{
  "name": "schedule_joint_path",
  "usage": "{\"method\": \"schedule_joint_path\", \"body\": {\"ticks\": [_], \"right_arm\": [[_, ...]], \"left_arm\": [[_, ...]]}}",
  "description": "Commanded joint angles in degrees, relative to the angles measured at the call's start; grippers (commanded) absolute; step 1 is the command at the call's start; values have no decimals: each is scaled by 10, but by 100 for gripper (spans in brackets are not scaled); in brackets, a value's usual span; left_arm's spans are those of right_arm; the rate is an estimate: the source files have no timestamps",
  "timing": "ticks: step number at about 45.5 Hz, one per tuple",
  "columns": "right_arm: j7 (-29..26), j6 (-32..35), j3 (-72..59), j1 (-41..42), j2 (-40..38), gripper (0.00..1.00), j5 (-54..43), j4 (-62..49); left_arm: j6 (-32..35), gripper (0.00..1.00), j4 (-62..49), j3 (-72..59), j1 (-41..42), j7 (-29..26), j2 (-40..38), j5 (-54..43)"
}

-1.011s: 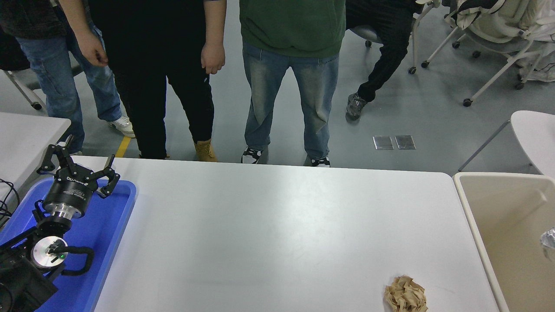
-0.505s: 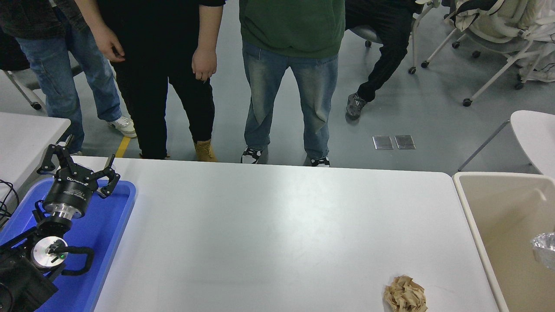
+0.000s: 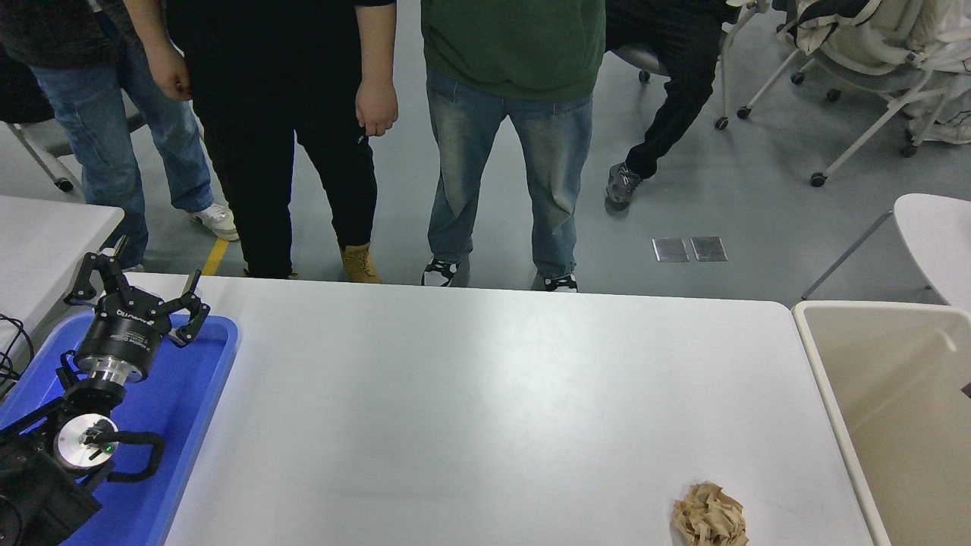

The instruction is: Clean the table surface

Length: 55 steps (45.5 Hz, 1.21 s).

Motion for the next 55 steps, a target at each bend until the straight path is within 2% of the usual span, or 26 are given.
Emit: {"method": "schedule_joint_path", "body": {"ticks": [1, 5, 10, 20, 27, 40, 55], "right_arm": [[4, -1, 74, 32, -131, 100, 1, 232], [5, 1, 188, 27, -190, 100, 1, 344], [4, 6, 323, -11, -227, 100, 1, 455], [4, 0, 446, -41, -221, 100, 1, 533], [4, -2, 519, -77, -169, 100, 2, 551], [4, -30, 677, -136, -10, 100, 58, 548], [5, -24, 728, -150, 80, 100, 64, 560]], "left_arm": [[0, 100, 0, 0, 0, 0, 0, 0], [0, 100, 0, 0, 0, 0, 0, 0], [0, 100, 0, 0, 0, 0, 0, 0], [0, 100, 0, 0, 0, 0, 0, 0], [0, 100, 0, 0, 0, 0, 0, 0], [0, 100, 0, 0, 0, 0, 0, 0], [0, 100, 0, 0, 0, 0, 0, 0]]}}
